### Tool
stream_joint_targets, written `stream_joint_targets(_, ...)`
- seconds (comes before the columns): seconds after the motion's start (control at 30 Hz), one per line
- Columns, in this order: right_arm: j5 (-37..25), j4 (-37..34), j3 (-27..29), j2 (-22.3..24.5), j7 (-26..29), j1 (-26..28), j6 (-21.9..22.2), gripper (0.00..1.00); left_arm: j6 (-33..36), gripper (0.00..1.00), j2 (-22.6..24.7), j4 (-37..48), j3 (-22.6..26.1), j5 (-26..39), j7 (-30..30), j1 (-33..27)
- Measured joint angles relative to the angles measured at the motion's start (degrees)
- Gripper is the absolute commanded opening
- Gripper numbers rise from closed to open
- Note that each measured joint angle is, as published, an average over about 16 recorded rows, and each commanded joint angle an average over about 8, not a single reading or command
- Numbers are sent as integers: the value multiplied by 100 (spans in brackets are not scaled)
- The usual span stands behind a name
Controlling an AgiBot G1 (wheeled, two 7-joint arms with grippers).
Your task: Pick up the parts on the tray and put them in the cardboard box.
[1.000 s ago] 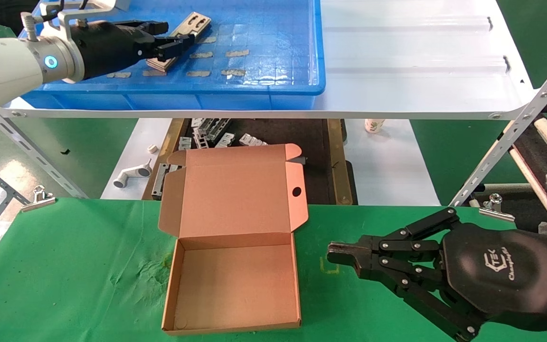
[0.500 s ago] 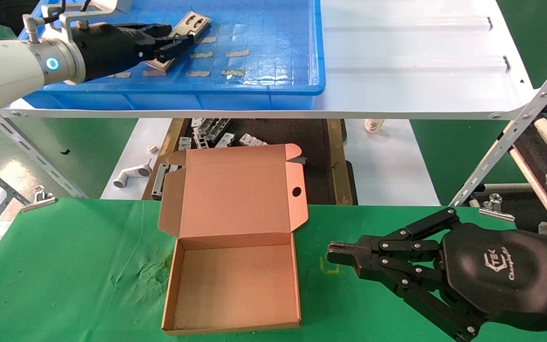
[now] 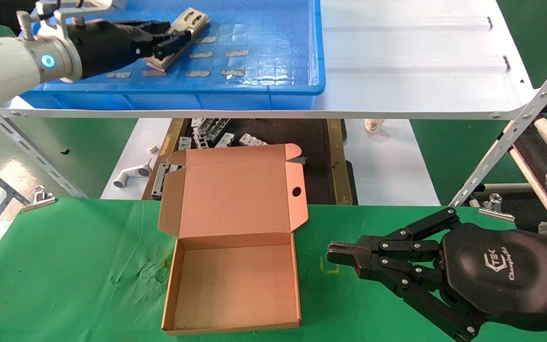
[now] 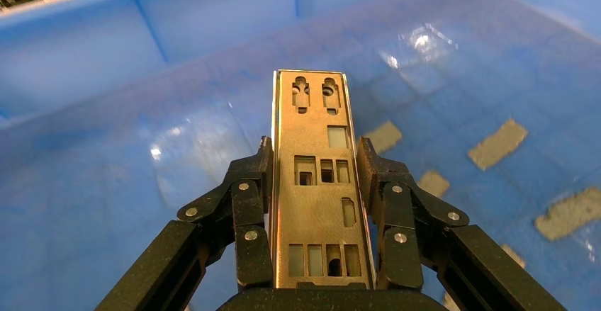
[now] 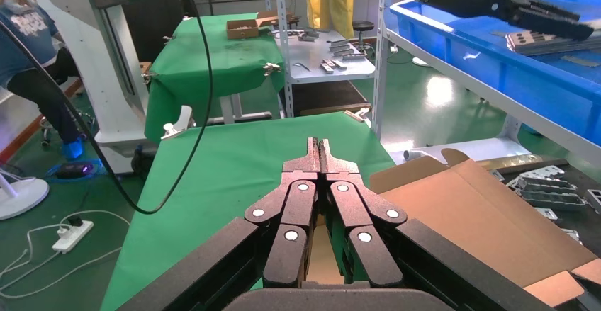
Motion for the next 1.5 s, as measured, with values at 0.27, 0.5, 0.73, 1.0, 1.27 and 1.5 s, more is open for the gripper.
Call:
stream_joint_targets(0.27, 0, 0, 0, 0, 0, 0, 0, 0, 66, 0, -48, -21, -33, -46, 7, -36)
stream_joint_targets(0.5, 1, 0, -1, 0, 0, 0, 0, 0, 135, 0, -89, -40, -62, -87, 38, -56)
stream_joint_targets(0.73, 1, 0, -1, 0, -1, 0, 1, 0, 291, 0, -143, -87, -106, -151, 96, -80)
stream_joint_targets(1.0, 1, 0, -2, 1, -1, 0, 1, 0, 981, 0, -322, -265, -138, -209, 290, -127)
stream_joint_targets(1.27, 1, 0, -2, 1, -1, 1, 1, 0, 2602, 0, -702, -663, -109, -232, 807, -152)
stream_joint_targets(1.5, 2, 0, -3, 1, -1, 1, 1, 0, 4016, 0, -1100, -1353, 119, -293, 1336, 18)
